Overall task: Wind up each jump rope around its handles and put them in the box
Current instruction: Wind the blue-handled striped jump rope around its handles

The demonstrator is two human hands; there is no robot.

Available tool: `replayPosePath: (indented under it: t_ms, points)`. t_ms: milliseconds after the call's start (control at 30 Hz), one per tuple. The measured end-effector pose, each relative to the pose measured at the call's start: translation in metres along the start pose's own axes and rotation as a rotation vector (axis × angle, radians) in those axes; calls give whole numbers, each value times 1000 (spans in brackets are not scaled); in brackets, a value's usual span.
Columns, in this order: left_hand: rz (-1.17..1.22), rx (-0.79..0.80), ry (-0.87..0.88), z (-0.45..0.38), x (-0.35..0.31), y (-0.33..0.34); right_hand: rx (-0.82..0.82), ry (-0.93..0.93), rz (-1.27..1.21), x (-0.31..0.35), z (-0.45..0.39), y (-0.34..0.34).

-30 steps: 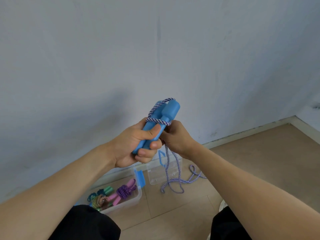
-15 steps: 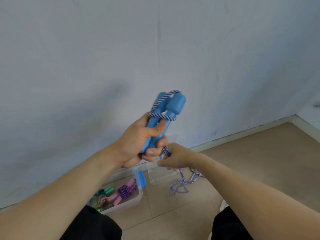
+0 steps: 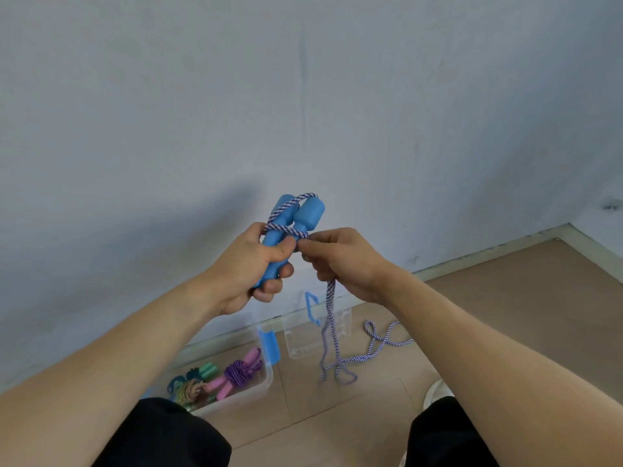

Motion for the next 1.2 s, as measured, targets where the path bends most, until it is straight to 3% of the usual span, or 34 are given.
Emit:
replayPosePath:
  t_ms: [133, 267, 400, 500, 700, 800, 867, 1033, 1133, 1200]
  points:
    - [-73, -25, 10, -2, -1, 5, -167, -35, 60, -2, -2, -6]
    - [-211, -5, 56, -2, 1, 8, -119, -3, 33, -3, 3, -7]
    - [-547, -119, 160, -8, 8, -5, -177, 74, 225, 4, 12, -7]
    - [-812, -143, 160, -14, 14, -21, -190, 30, 449, 8, 23, 1]
    - [-1281, 228, 69, -7, 21, -7, -238, -4, 571, 0, 29, 16]
    - [-1376, 435, 67, 6, 21, 7, -122, 69, 520, -2, 35, 14]
    - [-1376, 569, 66, 13, 26, 17, -21, 120, 531, -2, 42, 14]
    - [-1188, 690, 47, 23, 23, 29, 160, 233, 481, 4, 46, -11]
    - [-751, 726, -118, 34, 16, 33, 177, 136, 537, 12, 50, -31]
    - [-450, 755, -246, 40, 11, 36, 177, 108, 434, 11, 49, -42]
Point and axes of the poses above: each hand's wrist, its own z-axis away from the middle knuckle, its own y-axis out of the palm, x = y × z, the point moved 1 cm from there along -z, towards the middle knuckle, and after that the axes turned 10 degrees about y, right-handed, at the moved point
